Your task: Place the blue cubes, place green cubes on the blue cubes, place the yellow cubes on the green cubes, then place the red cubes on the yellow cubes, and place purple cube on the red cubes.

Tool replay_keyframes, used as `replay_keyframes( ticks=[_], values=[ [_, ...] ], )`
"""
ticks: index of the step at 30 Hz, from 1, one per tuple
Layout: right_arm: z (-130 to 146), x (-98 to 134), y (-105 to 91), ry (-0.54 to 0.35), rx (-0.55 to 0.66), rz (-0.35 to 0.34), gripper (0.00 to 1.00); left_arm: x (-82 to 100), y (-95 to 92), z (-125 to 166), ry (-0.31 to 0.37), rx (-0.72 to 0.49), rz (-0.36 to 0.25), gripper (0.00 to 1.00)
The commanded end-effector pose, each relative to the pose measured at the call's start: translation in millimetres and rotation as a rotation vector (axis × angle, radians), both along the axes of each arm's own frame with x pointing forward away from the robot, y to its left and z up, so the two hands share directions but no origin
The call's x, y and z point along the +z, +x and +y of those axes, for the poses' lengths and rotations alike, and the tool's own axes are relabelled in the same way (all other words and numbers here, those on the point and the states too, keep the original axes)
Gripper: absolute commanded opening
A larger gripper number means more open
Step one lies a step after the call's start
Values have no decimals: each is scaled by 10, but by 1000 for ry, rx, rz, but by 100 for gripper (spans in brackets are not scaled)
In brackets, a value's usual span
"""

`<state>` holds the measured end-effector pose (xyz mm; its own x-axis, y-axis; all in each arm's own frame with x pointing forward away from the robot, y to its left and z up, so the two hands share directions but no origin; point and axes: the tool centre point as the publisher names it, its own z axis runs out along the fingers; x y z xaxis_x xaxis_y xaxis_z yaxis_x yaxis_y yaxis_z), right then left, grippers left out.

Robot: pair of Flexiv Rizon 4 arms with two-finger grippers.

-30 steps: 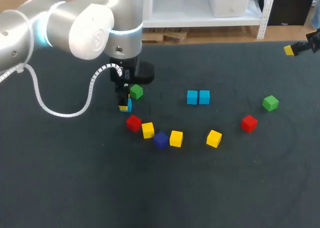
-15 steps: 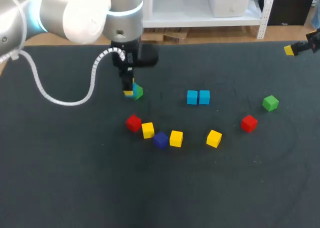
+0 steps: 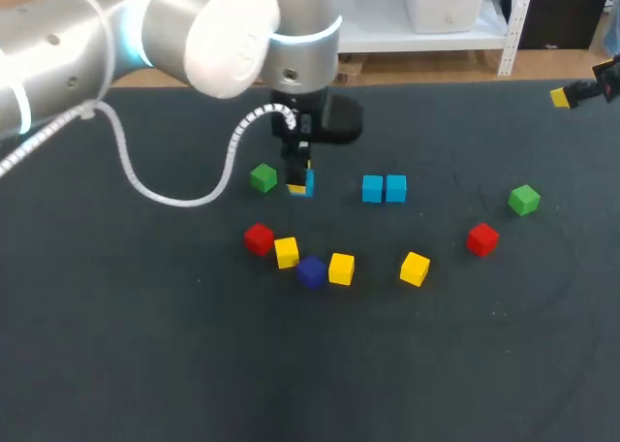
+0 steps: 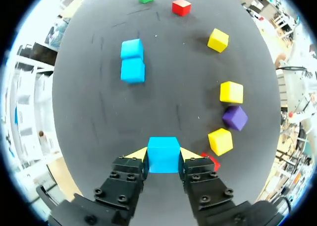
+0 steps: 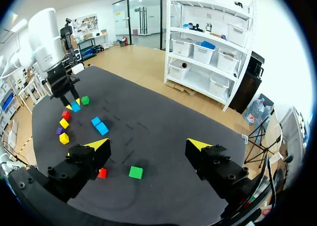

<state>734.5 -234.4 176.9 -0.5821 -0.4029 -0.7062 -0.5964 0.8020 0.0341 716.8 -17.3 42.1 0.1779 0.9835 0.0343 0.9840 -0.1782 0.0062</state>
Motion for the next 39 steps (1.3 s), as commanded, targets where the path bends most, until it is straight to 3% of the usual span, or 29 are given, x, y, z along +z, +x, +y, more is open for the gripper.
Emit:
replay_keyframes(
  ticks=[1, 15, 20, 39],
  values=[
    [-13, 4, 3, 4, 5, 2, 100, -39, 160, -227, 62, -24, 23, 0],
    [-13, 4, 3, 4, 5, 2, 100, -165, 433, -512, 37, -22, 31, 0],
    [-13, 4, 3, 4, 5, 2, 100, -199, 428, -558, 11, -11, 39, 0],
    [-13, 4, 3, 4, 5, 2, 100, -373, 358, -609, 30, 90, 106, 0]
  ],
)
